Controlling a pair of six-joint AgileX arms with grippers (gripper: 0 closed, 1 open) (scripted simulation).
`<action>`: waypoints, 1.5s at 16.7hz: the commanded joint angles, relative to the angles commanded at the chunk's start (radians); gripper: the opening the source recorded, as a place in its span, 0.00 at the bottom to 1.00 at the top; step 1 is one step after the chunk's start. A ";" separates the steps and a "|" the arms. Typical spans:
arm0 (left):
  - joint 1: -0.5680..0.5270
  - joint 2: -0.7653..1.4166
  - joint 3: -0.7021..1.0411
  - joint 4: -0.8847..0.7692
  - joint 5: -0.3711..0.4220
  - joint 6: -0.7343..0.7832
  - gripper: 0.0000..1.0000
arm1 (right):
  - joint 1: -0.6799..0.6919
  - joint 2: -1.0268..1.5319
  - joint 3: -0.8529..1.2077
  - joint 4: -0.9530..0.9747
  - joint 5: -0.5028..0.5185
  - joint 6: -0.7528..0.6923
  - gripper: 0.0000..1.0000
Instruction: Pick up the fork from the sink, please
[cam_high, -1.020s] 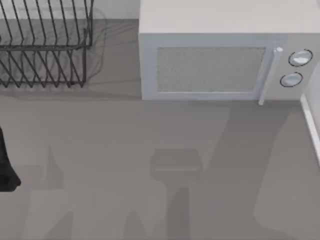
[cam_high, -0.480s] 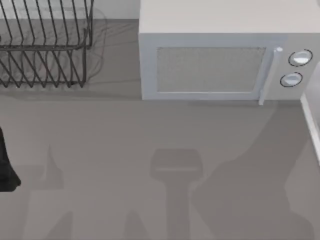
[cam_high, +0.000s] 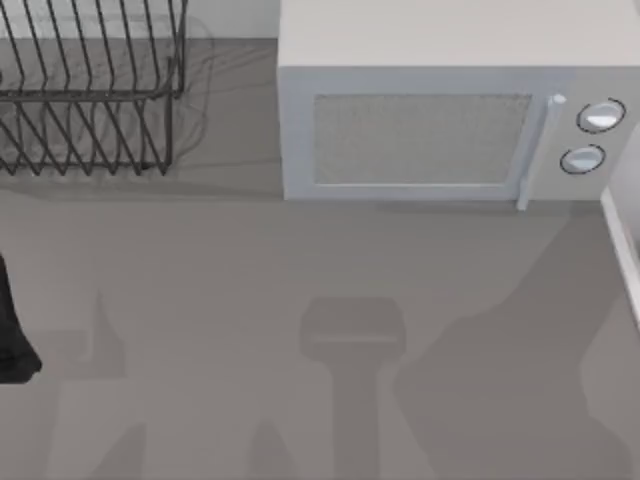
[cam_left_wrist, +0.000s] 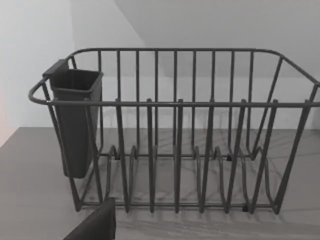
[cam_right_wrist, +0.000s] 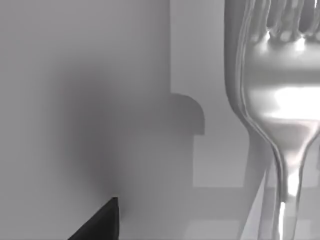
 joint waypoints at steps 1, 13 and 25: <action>0.000 0.000 0.000 0.000 0.000 0.000 1.00 | 0.000 0.000 0.000 0.000 0.000 0.000 0.85; 0.000 0.000 0.000 0.000 0.000 0.000 1.00 | 0.000 0.000 0.000 0.000 0.000 0.000 0.00; 0.000 0.000 0.000 0.000 0.000 0.000 1.00 | 0.002 -0.057 0.077 -0.085 -0.012 0.009 0.00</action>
